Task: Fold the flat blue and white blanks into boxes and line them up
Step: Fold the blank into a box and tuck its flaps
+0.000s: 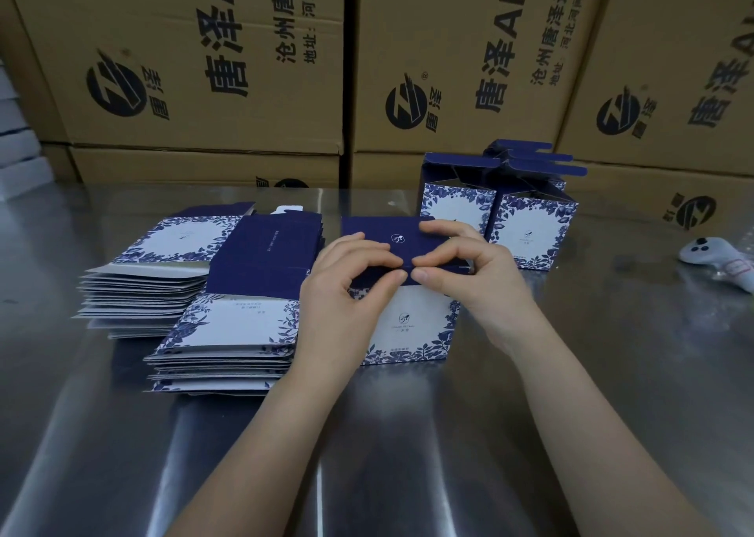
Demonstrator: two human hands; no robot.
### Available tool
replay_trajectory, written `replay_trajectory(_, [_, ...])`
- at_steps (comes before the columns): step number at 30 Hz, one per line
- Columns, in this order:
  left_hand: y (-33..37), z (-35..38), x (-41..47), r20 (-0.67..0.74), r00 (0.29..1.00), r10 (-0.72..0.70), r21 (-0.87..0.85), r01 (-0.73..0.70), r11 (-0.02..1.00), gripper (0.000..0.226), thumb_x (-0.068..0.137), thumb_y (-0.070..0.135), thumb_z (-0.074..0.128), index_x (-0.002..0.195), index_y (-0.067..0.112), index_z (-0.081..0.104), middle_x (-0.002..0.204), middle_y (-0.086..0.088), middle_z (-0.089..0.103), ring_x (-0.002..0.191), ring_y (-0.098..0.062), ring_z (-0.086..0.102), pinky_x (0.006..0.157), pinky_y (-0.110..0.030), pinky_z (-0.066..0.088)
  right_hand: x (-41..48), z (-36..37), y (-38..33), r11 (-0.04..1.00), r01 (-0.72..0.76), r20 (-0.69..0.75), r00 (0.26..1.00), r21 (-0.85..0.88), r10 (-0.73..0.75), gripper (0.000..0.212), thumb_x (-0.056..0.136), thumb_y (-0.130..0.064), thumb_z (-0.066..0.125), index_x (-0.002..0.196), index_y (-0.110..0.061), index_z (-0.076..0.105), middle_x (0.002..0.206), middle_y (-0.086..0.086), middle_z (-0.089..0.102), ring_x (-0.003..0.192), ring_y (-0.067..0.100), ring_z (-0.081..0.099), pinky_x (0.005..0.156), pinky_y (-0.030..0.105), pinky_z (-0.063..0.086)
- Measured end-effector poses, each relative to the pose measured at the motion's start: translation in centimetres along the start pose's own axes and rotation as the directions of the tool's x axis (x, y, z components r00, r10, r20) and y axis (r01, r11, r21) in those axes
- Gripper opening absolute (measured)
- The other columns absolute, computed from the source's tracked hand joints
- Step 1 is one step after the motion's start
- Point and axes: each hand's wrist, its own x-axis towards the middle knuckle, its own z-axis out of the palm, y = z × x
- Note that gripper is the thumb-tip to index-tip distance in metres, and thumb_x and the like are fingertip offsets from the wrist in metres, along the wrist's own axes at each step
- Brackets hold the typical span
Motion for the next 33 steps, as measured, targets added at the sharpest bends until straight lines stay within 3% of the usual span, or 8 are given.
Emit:
replay_trajectory(9, [0.2,0.2,0.2,-0.024,0.998,-0.061,-0.028,0.061,0.998,0.026,0.08,0.003,0.078,0.081,0.028,0.071,0.099,0.017,0.065,0.116,-0.012,0.057,0.099,-0.02,0.041,0.2,-0.2,0.5,1.0,-0.01,0.012,1.0,0.026,0.009,0.023,0.072,-0.003,0.078,0.074,-0.025,0.075,0.122,-0.003,0.062,0.116,0.006,0.057,0.1,0.034,0.046])
replay_trajectory(13, [0.5,-0.5,0.5,0.022,0.992,-0.127,-0.059,0.128,0.99,0.03,0.08,0.005,0.079,0.081,0.035,0.071,0.098,0.02,0.068,0.115,0.002,0.056,0.098,-0.011,0.039,0.1,-0.8,0.7,0.99,-0.043,0.024,0.999,0.132,0.04,0.01,0.065,-0.018,0.077,0.073,-0.024,0.077,0.123,-0.004,0.064,0.115,0.008,0.059,0.077,0.02,0.05])
replay_trajectory(16, [0.7,-0.8,0.9,0.035,0.987,-0.154,-0.039,0.155,0.987,0.031,0.078,0.006,0.08,0.079,0.035,0.071,0.094,0.02,0.068,0.114,0.002,0.057,0.099,-0.012,0.04,0.1,-0.7,0.9,0.987,-0.033,-0.008,0.999,0.16,0.034,0.009,0.062,-0.017,0.077,0.069,-0.022,0.077,0.119,-0.001,0.066,0.109,0.009,0.061,0.071,0.018,0.049])
replay_trajectory(20, [0.9,-0.5,0.9,0.013,0.99,-0.137,-0.015,0.137,0.99,0.028,0.078,0.003,0.079,0.079,0.029,0.071,0.091,0.017,0.068,0.111,-0.003,0.059,0.099,-0.014,0.041,0.1,-0.5,1.0,0.984,-0.019,-0.012,1.0,0.177,0.022,0.009,0.062,-0.016,0.077,0.068,-0.022,0.076,0.115,0.001,0.067,0.107,0.009,0.062,0.075,0.02,0.051])
replay_trajectory(27, [0.3,-1.5,1.1,0.068,0.981,-0.184,-0.112,0.19,0.975,0.028,0.077,0.004,0.08,0.082,0.031,0.074,0.096,0.018,0.072,0.114,0.004,0.06,0.101,-0.018,0.044,0.1,-1.0,1.6,0.971,-0.049,0.044,0.998,0.235,0.04,0.012,0.065,-0.015,0.074,0.073,-0.022,0.079,0.115,-0.005,0.069,0.12,0.015,0.057,0.086,0.029,0.053])
replay_trajectory(33, [0.2,-1.1,1.1,0.03,0.984,-0.178,-0.114,0.181,0.977,0.029,0.078,0.002,0.079,0.08,0.031,0.073,0.094,0.018,0.072,0.113,0.004,0.061,0.099,-0.016,0.045,0.4,-0.9,1.8,0.984,-0.012,0.005,1.0,0.178,0.012,0.012,0.065,-0.02,0.074,0.072,-0.028,0.079,0.106,-0.011,0.072,0.121,0.002,0.053,0.095,0.019,0.046])
